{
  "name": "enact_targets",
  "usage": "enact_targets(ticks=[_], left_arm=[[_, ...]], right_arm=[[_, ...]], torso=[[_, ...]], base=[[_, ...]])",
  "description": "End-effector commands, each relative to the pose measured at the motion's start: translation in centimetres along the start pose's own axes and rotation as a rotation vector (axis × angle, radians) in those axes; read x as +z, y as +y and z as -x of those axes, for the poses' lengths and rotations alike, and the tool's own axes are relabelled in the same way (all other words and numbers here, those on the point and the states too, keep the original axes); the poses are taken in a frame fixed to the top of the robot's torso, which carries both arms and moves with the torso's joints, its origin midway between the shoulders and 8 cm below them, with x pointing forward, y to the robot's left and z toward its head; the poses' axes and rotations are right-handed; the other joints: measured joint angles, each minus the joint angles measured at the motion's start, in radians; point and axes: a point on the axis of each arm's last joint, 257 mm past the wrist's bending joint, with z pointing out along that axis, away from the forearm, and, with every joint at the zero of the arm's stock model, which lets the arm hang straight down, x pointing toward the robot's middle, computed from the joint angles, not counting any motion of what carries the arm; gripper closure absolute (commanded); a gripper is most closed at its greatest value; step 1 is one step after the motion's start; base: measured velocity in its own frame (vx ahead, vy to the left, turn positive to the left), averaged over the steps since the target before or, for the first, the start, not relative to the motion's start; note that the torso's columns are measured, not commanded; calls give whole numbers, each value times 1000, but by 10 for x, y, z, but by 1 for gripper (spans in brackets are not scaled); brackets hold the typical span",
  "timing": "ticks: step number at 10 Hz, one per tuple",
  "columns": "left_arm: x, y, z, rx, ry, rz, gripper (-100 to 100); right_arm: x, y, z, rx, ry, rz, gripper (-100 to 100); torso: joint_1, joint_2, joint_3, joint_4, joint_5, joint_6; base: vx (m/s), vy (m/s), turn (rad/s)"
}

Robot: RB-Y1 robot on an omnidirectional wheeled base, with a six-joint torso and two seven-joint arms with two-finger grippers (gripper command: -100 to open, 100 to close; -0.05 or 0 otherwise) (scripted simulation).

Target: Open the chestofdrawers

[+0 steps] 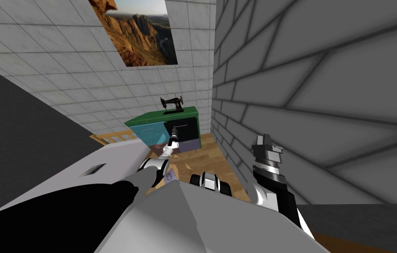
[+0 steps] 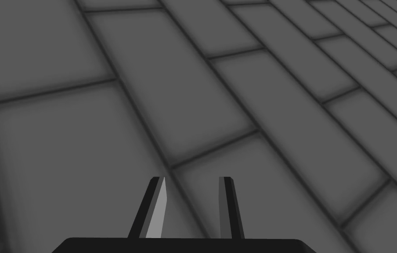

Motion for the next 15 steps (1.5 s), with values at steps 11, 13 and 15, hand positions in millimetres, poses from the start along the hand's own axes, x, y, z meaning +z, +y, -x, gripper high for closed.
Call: enact_targets(ticks=[11,13,15], left_arm=[[-7,0,-73,-36,134,4,-100],[-8,-3,-85,-38,158,2,-100],[-10,-8,-108,-47,200,-2,-100]], right_arm=[[0,0,0,0,0,0,0],[0,0,0,0,0,0,0],[0,0,0,0,0,0,0]], torso=[[-1,-3,-2,-1,0,0],[0,0,0,0,0,1],[0,0,0,0,0,0]], base=[[83,12,124],[67,-15,96],[89,-19,237]])
